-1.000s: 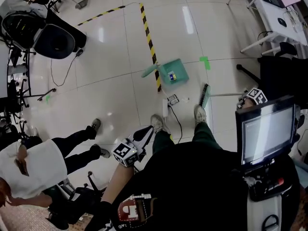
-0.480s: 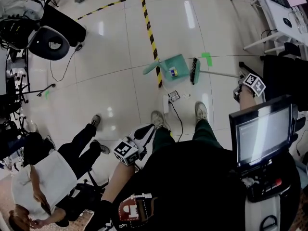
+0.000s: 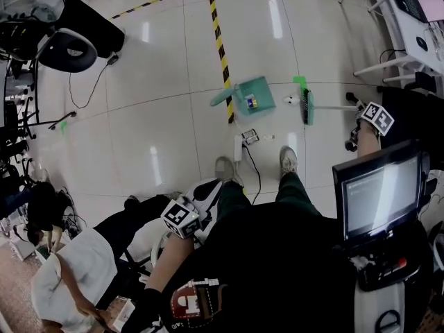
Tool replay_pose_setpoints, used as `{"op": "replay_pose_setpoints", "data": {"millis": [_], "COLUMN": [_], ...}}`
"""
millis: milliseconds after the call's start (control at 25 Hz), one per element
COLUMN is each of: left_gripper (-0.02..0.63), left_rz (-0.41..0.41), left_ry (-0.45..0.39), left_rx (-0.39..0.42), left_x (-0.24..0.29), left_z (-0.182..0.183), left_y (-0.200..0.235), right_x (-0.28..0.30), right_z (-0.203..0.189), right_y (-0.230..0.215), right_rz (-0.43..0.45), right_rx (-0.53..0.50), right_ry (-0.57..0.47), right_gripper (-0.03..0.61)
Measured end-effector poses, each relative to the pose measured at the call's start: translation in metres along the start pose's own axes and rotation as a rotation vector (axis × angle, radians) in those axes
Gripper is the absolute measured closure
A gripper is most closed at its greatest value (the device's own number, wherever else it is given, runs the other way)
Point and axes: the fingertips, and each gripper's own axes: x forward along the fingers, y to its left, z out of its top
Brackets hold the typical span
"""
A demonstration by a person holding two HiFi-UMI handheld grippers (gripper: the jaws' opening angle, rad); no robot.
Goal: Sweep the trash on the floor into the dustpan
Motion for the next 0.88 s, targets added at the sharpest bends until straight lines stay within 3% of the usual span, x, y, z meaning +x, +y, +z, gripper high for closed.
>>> {"op": "replay_pose_setpoints", "data": {"millis": [160,280,480,600,720,880], "left_gripper": [0.615,0.615,0.615,0.615,0.615,0.615], "left_rz": [0.017,0.042,0.064,0.068,0.067,0.071], "left_ry": [0.002,0.007,0.004,-0.003,-0.026,-0.044], "left_rx": [-0.032,-0.044,-0.089,-0.08,-0.087,-0.069], "left_x": [-0.007,-0.014,-0.025,-0.029,-0.029,-0.023], "left_z": [-0.004,-0.007,-0.006,-0.006,0.008,0.027], "left_y": [0.009,0.021,0.03,0.035,0.033,0.028], "right_x": [0.028,0.051,0.07,0.067,0.055,0.034], "right_z": [-0.003,-0.008,-0.012,-0.009,-0.002,0.001], "right_y": [0.025,0.057,0.13,0.168,0.173,0.14], "right_rz": [-0.021,-0.009,0.098,0.169,0.187,0.175], "right_rx": [-0.068,-0.057,-0.043,-0.1,-0.149,-0.156], "right_ry": [0.008,0.01,-0.013,-0.023,-0.009,0.023], "right_gripper": [0.492,0.491,0.488,0.487,0.503,0.506]}}
